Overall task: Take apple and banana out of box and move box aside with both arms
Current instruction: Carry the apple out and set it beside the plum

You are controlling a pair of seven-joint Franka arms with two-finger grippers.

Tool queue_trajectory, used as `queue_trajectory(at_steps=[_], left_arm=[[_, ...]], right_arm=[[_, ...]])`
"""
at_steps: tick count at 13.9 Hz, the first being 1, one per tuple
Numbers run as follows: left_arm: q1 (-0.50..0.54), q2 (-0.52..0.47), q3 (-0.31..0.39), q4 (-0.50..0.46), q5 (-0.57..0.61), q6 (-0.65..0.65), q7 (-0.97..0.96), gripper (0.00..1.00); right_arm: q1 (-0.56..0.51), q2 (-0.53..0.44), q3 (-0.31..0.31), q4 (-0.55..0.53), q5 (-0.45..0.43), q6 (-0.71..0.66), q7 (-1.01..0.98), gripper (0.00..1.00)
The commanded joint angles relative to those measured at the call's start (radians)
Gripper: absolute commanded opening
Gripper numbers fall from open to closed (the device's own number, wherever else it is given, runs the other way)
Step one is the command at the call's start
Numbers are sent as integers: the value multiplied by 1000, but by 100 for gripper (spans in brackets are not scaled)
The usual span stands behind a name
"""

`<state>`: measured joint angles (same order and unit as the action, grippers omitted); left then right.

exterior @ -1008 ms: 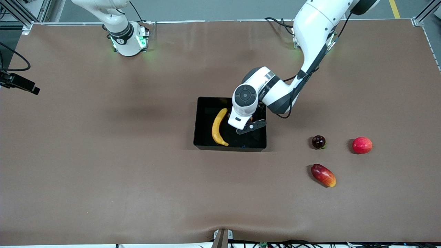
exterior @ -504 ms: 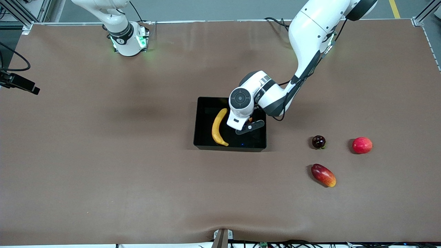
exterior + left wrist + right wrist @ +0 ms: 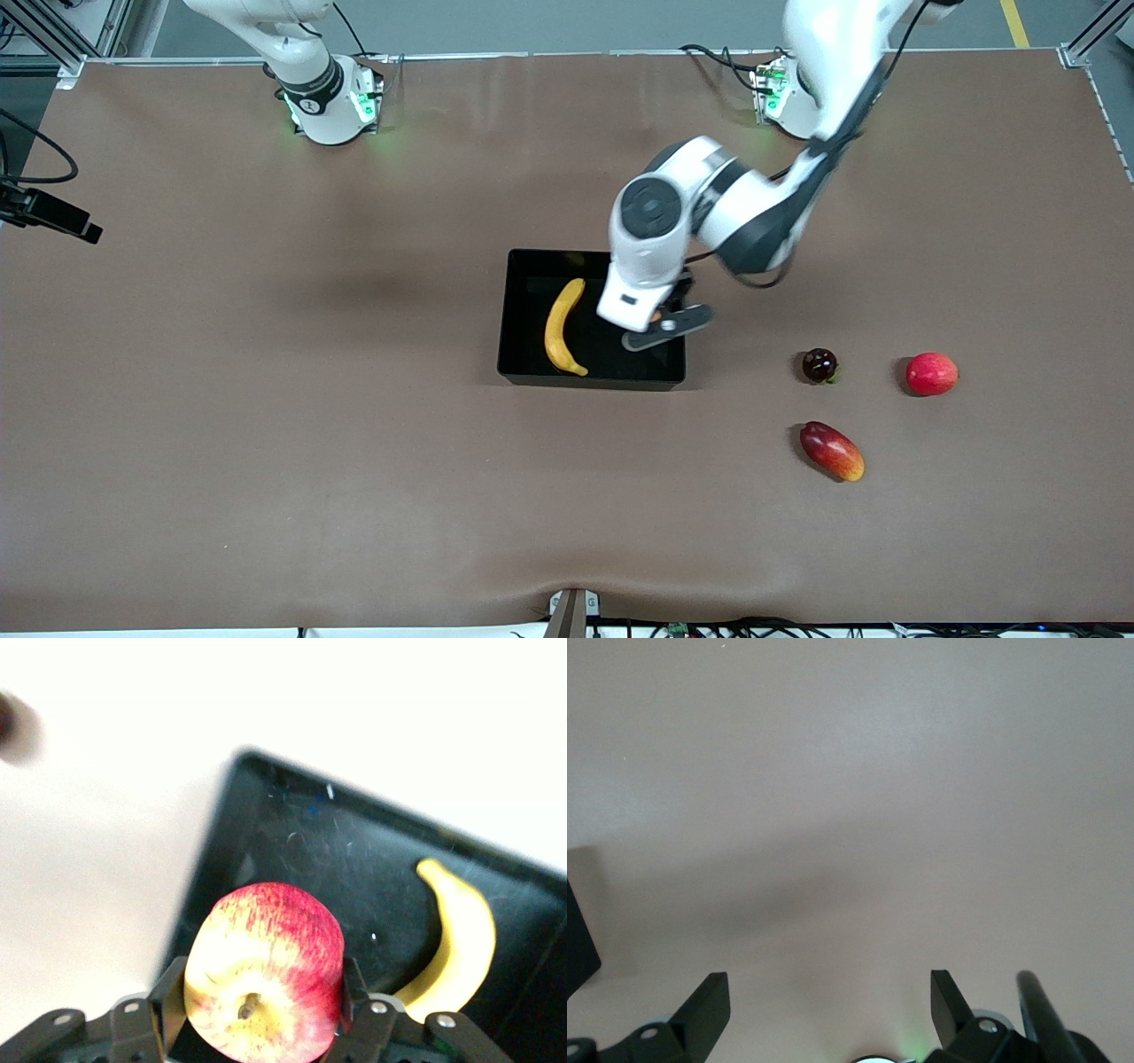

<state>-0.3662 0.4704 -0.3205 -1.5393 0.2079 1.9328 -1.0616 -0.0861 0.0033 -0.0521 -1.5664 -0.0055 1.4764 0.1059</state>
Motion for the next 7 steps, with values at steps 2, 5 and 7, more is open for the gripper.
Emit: queue_trajectory(at_steps=[2,5,7], left_arm=[[137,-64,-5,56,2,-93,235,0],[295,-84,-5,51,1,-126,504,0],[386,-66,-5,39,1,-126,631,0]], right_arm=[[-26,4,18,11,2,-4,5,100],[-24,4,18,11,2,-4,5,100],[-24,4,18,11,2,-4,5,100]])
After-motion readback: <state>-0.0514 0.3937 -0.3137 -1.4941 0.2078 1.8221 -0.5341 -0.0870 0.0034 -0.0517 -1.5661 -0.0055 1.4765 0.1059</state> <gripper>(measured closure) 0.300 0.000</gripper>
